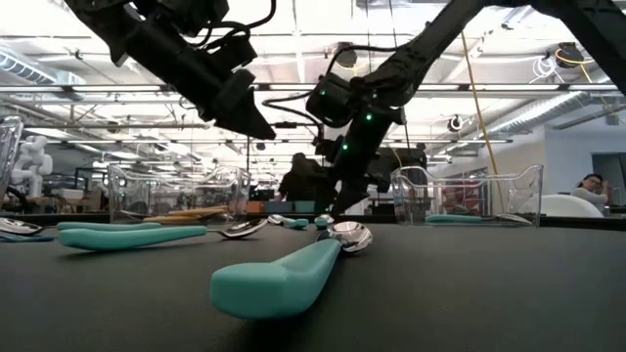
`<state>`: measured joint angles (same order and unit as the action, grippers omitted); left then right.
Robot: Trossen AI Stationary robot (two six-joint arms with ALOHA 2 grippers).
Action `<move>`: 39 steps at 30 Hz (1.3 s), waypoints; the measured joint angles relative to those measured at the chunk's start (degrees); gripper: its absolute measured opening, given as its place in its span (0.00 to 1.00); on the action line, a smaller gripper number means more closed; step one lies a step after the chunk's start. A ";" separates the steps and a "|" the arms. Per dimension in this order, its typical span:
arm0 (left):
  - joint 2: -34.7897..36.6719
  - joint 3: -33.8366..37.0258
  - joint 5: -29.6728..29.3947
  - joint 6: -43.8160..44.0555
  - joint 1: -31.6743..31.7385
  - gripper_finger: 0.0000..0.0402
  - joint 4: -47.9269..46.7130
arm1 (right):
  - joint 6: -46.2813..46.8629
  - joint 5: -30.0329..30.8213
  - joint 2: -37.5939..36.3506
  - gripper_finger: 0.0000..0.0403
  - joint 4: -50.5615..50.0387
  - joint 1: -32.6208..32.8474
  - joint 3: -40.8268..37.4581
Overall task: Sort silverware by color (type)
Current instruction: Put the green spoon into the top right bin
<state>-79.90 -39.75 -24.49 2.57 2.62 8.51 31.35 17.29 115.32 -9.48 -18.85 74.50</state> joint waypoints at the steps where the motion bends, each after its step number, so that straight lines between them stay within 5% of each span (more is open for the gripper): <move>1: 0.00 0.00 0.00 0.00 -0.03 0.46 -0.45 | 0.03 -0.89 0.07 0.41 0.02 -0.32 0.09; 10: 0.13 0.00 -2.87 -10.06 1.62 0.46 9.48 | 0.80 -6.01 1.69 0.38 -1.46 -2.55 0.20; 22: 0.22 -0.32 -5.03 -24.00 6.24 0.46 36.02 | -5.00 -8.31 2.40 0.13 -5.21 -3.58 0.39; 30: 0.22 -6.53 -1.09 -23.95 12.69 0.46 34.85 | -10.44 -10.96 -1.86 0.13 -9.16 -2.56 -0.14; 39: 3.56 -6.64 -4.22 -24.24 13.31 0.46 25.88 | -22.11 -8.49 -19.05 0.13 -23.41 -2.44 0.02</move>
<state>-76.34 -46.39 -28.71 -21.67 15.93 34.39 9.24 8.81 96.27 -32.89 -21.29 74.52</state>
